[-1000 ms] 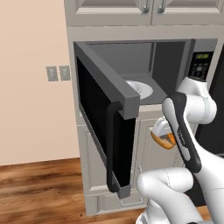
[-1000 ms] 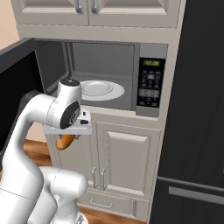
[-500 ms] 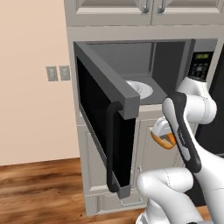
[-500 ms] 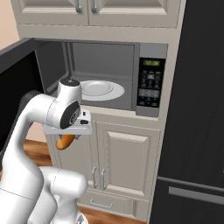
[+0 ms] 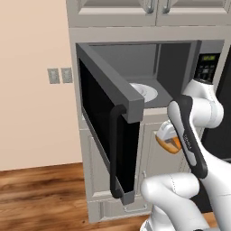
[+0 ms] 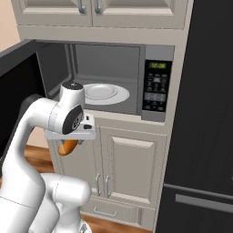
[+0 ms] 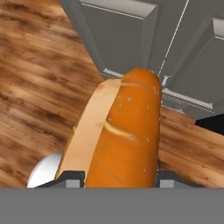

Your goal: Pick the hotdog bun from the counter and place it in the microwave. Then turn on the microwave.

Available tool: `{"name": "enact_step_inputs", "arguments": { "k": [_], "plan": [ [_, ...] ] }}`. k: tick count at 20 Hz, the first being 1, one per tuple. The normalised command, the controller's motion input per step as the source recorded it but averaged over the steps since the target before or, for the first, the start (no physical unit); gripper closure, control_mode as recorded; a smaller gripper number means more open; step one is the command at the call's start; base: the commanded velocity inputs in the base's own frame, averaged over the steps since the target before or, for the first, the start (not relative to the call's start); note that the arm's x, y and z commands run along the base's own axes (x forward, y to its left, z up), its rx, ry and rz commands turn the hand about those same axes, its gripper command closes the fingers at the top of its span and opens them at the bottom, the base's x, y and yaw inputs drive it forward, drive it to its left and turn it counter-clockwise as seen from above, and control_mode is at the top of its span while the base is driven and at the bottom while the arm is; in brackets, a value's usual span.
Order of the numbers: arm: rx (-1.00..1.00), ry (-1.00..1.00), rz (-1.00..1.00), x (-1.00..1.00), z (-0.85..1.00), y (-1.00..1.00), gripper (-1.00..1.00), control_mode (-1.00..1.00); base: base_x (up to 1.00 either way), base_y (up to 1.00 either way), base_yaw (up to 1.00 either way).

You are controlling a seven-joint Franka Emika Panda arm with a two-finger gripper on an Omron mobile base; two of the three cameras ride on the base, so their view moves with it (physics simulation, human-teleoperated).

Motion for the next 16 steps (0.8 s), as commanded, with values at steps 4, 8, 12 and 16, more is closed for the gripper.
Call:
{"name": "enact_step_inputs", "arguments": {
  "k": [4, 8, 12, 16],
  "plan": [
    [0.00, -0.36, 0.09, -0.02, 0.21, 0.00, 1.00, -1.00, 0.00, 0.00, 0.00],
    [0.00, -0.24, 0.00, 0.00, 0.28, 0.00, 1.00, -1.00, 0.00, 0.00, 0.00],
    [0.00, -0.08, -0.01, 0.09, 0.24, 0.00, 1.00, -1.00, 0.00, 0.00, 0.00],
    [0.03, 0.00, -0.01, 0.12, 0.22, 0.00, 1.00, -1.00, 0.00, 0.00, 0.00]
  ]
}}
